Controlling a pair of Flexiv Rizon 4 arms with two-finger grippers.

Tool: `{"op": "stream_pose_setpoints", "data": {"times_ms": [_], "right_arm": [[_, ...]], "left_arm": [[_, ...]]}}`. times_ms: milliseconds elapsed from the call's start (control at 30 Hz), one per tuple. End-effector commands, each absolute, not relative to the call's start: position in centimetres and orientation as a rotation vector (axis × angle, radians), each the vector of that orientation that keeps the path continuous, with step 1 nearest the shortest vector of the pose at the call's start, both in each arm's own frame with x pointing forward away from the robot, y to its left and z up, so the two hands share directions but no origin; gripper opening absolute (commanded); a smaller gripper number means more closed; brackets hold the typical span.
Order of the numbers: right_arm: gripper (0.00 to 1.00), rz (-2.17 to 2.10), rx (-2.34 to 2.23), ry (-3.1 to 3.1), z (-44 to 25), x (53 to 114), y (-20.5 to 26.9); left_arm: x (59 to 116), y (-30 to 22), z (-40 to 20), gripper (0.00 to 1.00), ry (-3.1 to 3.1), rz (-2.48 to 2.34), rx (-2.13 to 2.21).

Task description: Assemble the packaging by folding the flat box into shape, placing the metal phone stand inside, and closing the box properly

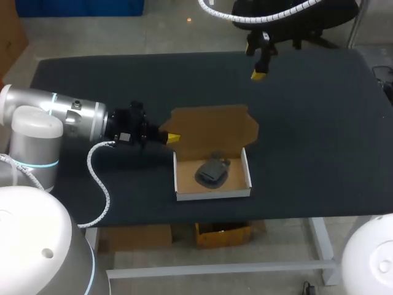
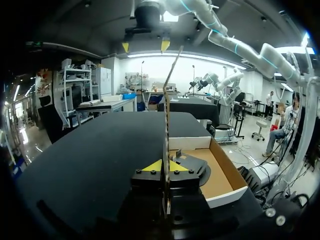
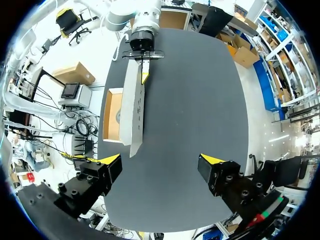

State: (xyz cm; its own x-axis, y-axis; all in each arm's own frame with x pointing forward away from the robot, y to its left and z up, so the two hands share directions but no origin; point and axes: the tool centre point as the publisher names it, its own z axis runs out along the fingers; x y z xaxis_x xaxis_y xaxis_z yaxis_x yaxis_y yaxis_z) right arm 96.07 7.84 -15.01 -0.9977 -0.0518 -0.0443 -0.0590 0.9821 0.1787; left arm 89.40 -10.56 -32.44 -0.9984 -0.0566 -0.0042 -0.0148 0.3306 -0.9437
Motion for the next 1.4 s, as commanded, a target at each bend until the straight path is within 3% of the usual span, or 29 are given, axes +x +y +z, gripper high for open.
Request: {"op": "stream_pose_setpoints", "data": {"times_ms": [33,1400], "right_arm": [[1.0,0.269,-0.089,3.088,-14.9,95.9,8.2],[1.0,0.196,-0.095,3.036,-15.3,96.6,11.3]], "left_arm": [[89.4,-10.5,-32.6,0.0,2.534,-1.796,-0.067],[89.5,-10.6,-32.5,0.0,2.559,-1.761,-0.01]]}}
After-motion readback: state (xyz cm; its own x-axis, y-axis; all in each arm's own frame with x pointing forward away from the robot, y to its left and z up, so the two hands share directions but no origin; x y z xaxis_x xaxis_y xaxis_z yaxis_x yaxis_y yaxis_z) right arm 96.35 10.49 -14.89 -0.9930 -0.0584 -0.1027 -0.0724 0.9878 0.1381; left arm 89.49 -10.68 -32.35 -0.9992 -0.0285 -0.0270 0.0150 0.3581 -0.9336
